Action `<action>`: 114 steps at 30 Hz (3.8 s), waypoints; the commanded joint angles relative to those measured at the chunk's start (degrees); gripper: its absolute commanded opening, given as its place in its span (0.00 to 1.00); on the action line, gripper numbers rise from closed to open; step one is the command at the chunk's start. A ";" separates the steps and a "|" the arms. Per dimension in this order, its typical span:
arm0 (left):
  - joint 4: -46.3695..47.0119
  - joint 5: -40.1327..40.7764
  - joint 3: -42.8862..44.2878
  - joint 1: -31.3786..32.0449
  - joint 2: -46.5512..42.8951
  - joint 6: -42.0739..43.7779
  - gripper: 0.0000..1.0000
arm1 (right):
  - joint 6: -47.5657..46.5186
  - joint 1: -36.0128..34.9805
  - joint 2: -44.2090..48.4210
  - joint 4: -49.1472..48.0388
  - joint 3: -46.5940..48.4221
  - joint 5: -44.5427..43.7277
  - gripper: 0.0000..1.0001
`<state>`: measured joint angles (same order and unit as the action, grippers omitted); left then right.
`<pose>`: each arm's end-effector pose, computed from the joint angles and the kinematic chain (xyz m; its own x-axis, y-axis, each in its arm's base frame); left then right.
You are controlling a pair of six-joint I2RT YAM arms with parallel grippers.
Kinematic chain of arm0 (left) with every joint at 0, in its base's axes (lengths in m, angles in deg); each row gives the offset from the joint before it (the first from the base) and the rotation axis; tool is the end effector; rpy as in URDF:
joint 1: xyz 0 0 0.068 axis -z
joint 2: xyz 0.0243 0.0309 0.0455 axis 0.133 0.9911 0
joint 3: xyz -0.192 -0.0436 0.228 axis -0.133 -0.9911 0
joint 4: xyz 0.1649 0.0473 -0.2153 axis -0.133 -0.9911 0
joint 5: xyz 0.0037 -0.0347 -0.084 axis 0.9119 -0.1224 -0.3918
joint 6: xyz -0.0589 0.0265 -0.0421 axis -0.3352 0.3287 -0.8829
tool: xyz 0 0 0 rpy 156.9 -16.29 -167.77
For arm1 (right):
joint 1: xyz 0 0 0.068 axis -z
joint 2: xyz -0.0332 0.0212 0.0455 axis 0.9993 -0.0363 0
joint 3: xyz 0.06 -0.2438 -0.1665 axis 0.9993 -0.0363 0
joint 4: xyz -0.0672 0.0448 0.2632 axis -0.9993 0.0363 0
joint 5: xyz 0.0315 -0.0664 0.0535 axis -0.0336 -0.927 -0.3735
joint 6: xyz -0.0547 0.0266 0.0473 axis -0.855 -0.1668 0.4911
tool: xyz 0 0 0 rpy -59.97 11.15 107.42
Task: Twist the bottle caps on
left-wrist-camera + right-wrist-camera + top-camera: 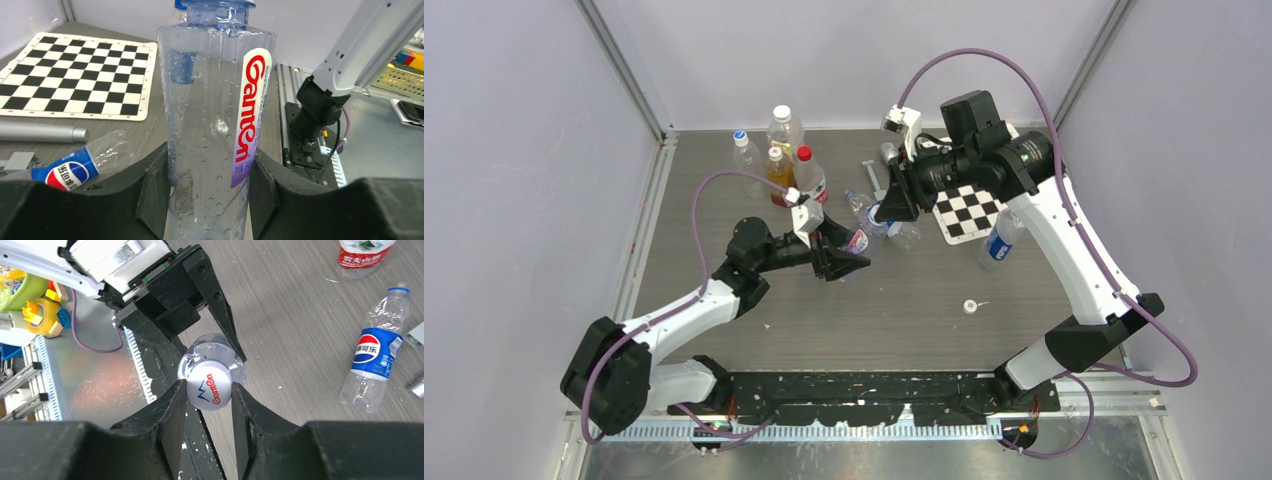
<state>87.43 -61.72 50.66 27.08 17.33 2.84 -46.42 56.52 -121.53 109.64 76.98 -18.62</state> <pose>0.2038 -0.1981 0.3087 -0.1819 -0.1243 -0.9754 0.9691 0.1454 -0.1992 0.2441 0.1978 0.4805 -0.4535 -0.4059 -0.7935 -0.8773 0.3603 0.3171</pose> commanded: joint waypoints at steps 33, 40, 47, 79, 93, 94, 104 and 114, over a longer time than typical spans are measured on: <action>-32.25 42.02 4.00 11.09 -9.01 34.89 0.00 | 24.52 0.02 8.44 -16.17 -11.75 -18.14 0.71; -46.05 11.59 10.21 1.24 -10.17 31.81 0.00 | 3.43 0.02 14.90 -18.48 -16.93 -8.47 0.72; -52.29 -3.60 16.63 -0.09 -5.81 34.64 0.00 | -10.96 -0.43 15.74 -15.63 -17.65 3.69 0.69; -55.37 -11.04 20.53 0.00 -2.57 39.36 0.00 | -20.96 -4.87 6.16 -7.63 -12.08 10.63 0.50; -49.20 8.44 16.97 2.61 -5.47 36.90 0.00 | -7.58 -5.60 3.71 -10.21 -11.34 0.60 0.01; -46.15 12.88 15.32 3.61 -6.33 36.36 0.00 | -3.32 -5.60 3.13 -10.55 -11.64 -1.21 0.01; -14.57 51.89 2.44 18.09 -6.54 36.01 0.00 | 34.79 -5.60 -0.24 -10.37 -13.52 -26.61 0.01; -4.42 64.67 -0.78 22.16 -2.35 33.64 0.00 | 44.79 -5.60 3.68 -13.40 -16.88 -31.60 0.20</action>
<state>68.32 -4.34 49.35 49.00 15.91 39.75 -6.49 50.89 -121.02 97.82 61.26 -45.48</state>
